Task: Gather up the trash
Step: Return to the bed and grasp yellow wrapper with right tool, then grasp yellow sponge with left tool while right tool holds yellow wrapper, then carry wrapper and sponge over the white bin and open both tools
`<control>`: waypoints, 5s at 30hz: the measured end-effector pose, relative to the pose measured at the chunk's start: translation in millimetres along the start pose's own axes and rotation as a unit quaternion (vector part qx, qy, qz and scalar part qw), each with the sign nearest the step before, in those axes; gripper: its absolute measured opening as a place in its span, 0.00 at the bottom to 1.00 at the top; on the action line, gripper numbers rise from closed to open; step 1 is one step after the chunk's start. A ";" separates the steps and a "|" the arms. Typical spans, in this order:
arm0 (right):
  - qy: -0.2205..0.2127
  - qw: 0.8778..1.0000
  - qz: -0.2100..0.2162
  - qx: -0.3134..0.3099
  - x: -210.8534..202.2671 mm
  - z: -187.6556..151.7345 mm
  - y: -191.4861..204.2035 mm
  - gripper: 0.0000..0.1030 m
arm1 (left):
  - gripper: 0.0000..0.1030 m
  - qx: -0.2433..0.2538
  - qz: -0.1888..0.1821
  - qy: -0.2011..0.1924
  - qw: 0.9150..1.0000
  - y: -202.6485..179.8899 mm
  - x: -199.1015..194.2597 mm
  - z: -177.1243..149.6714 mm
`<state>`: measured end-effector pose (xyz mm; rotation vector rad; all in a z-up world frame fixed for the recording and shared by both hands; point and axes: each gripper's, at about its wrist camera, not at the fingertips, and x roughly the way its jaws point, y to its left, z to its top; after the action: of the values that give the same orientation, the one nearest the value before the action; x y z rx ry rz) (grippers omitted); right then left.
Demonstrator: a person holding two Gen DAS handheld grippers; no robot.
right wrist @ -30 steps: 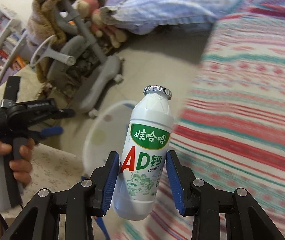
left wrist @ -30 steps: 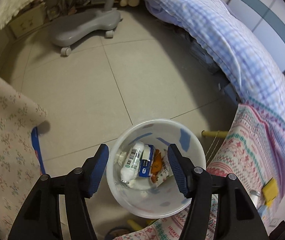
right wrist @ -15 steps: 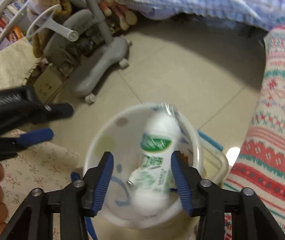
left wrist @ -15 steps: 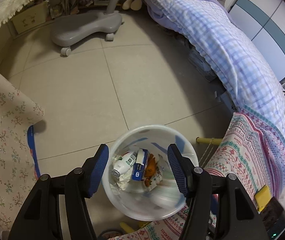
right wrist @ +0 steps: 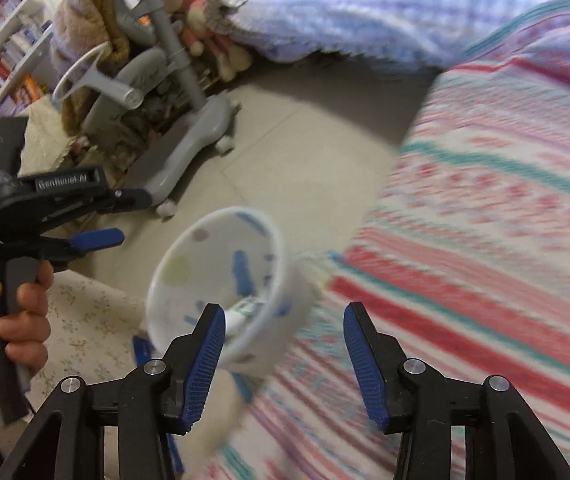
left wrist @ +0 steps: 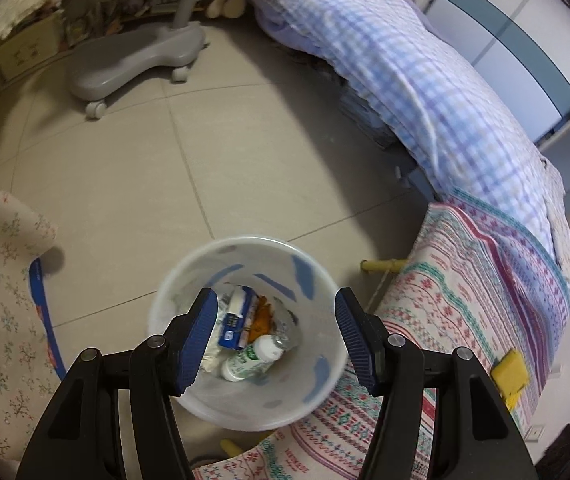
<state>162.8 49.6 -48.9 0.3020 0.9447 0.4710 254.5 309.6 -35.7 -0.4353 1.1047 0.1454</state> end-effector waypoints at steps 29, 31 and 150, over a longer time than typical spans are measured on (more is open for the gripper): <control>-0.039 0.913 -0.102 0.393 -134.9 -20.7 -329.0 0.59 | 0.62 0.258 -0.134 0.068 0.954 -293.7 28.9 -131.1; -0.035 0.919 -0.109 0.377 -132.8 -15.5 -322.1 0.59 | 0.62 0.270 -0.133 0.074 0.951 -303.9 38.2 -136.5; 0.051 0.998 -0.017 -0.025 65.8 4.7 24.7 0.40 | 0.47 0.080 0.007 0.065 0.995 24.7 29.2 4.6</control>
<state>193.1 104.2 -81.5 0.2180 1.0339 0.4803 263.4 330.9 -66.4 -0.2975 1.2373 0.0411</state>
